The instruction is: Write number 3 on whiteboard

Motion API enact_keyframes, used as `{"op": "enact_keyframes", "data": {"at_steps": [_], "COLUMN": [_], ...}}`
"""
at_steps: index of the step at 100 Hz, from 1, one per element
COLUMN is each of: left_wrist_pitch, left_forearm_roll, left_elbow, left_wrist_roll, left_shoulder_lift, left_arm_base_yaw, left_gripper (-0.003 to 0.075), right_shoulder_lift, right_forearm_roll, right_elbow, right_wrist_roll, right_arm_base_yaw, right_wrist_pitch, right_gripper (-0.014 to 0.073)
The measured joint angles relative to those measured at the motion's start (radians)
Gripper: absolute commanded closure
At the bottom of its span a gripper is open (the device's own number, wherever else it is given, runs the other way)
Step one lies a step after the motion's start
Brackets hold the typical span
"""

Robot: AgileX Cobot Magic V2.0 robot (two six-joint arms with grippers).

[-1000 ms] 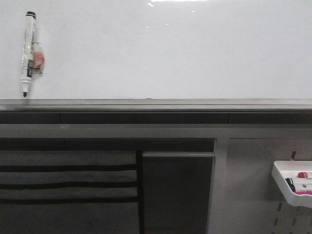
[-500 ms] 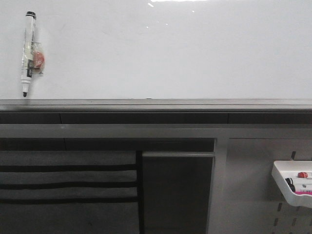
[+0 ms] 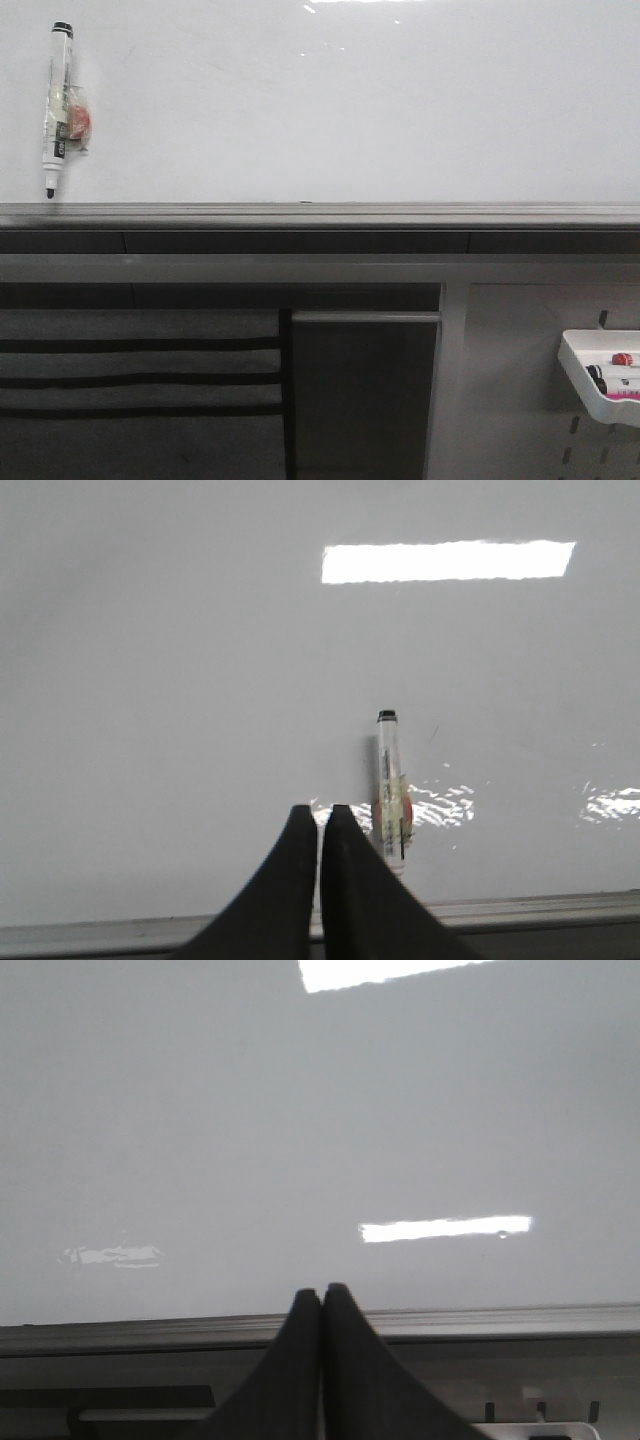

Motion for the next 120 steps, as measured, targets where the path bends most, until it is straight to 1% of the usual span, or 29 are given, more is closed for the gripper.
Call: {"op": "enact_keyframes", "data": {"at_steps": [13,25,44,56,82,86,89,91,92,93,94,95,96,97,98,99,100,101,102,103,104,105,106,108,113,117,120], "left_wrist_pitch": [0.102,0.120,0.120,0.120,0.120,0.118,0.118,0.118,0.118,0.118,0.116,0.116,0.114,0.114,0.113,0.112,0.112,0.111,0.109,0.108,0.106,0.104,0.104,0.102,0.095,0.096,0.095], "left_forearm_roll": [-0.002,-0.002,-0.002,-0.002,-0.002,-0.002,-0.002,-0.002,-0.002,-0.002,-0.002,-0.002,-0.002,-0.002,-0.002,-0.002,0.000,0.000,0.000,0.003,0.003,0.005,0.004,0.004,0.004,0.004,0.004], "left_elbow": [-0.130,-0.198,-0.206,-0.203,-0.203,-0.203,-0.203,-0.203,-0.203,-0.203,-0.203,-0.203,-0.203,-0.203,-0.203,-0.203,-0.203,-0.203,-0.203,-0.203,-0.203,-0.203,-0.203,-0.203,-0.203,-0.203,-0.203], "left_wrist_roll": [0.000,0.000,0.000,0.000,0.000,0.000,0.000,0.000,0.000,0.000,0.000,0.000,0.000,0.000,0.000,0.000,0.000,0.000,0.000,0.000,0.000,0.000,0.000,0.000,0.000,0.000,0.000], "left_shoulder_lift": [0.105,0.182,0.238,0.240,0.240,0.240,0.240,0.240,0.240,0.240,0.240,0.240,0.240,0.240,0.240,0.240,0.240,0.240,0.240,0.240,0.240,0.240,0.240,0.240,0.240,0.240,0.240], "left_arm_base_yaw": [0.000,0.000,0.000,0.000,0.000,0.000,0.000,0.000,0.000,0.000,0.000,0.000,0.000,0.000,0.000,0.000,0.000,0.000,0.000,0.000,0.000,0.000,0.000,0.000,0.000,0.000,0.000], "left_gripper": [0.0738,0.0738,0.0738,0.0738,0.0730,0.0692,0.0645,0.0600,0.0565,0.0547,0.0507,0.0487,0.0467,0.0425,0.0405,0.0364,0.0344,0.0307,0.0288,0.0272,0.0239,0.0225,0.0198,0.0166,0.0121,0.0116,0.0120], "right_shoulder_lift": [0.086,0.158,0.189,0.190,0.190,0.190,0.190,0.190,0.190,0.190,0.190,0.190,0.190,0.190,0.190,0.190,0.190,0.190,0.190,0.190,0.190,0.190,0.190,0.190,0.190,0.190,0.190], "right_forearm_roll": [-0.019,-0.026,-0.029,-0.029,-0.029,-0.031,-0.031,-0.031,-0.031,-0.031,-0.031,-0.031,-0.031,-0.031,-0.031,-0.031,-0.031,-0.031,-0.031,-0.031,-0.031,-0.031,-0.031,-0.031,-0.031,-0.031,-0.031], "right_elbow": [-0.115,-0.176,-0.184,-0.184,-0.184,-0.184,-0.184,-0.184,-0.184,-0.184,-0.184,-0.184,-0.184,-0.184,-0.184,-0.184,-0.184,-0.184,-0.184,-0.184,-0.184,-0.184,-0.184,-0.184,-0.184,-0.184,-0.184], "right_wrist_roll": [-0.016,-0.027,-0.034,-0.034,-0.035,-0.035,-0.036,-0.036,-0.036,-0.036,-0.036,-0.036,-0.036,-0.036,-0.036,-0.036,-0.036,-0.036,-0.036,-0.036,-0.036,-0.036,-0.036,-0.036,-0.036,-0.036,-0.036], "right_arm_base_yaw": [0.000,0.000,0.000,0.000,0.000,0.000,0.000,0.000,0.000,0.000,0.000,0.000,0.000,0.000,0.000,0.000,0.000,0.000,0.000,0.000,0.000,0.000,0.000,0.000,0.000,0.000,0.000], "right_wrist_pitch": [0.097,0.113,0.086,0.057,0.052,0.052,0.052,0.052,0.052,0.052,0.052,0.052,0.052,0.052,0.052,0.052,0.052,0.052,0.052,0.052,0.052,0.052,0.052,0.052,0.052,0.052,0.052], "right_gripper": [0.0668,0.0668,0.0668,0.0668,0.0666,0.0650,0.0622,0.0591,0.0565,0.0551,0.0521,0.0505,0.0471,0.0454,0.0436,0.0399,0.0380,0.0342,0.0324,0.0287,0.0270,0.0252,0.0219,0.0175,0.0097,0.0057,0.0045]}}
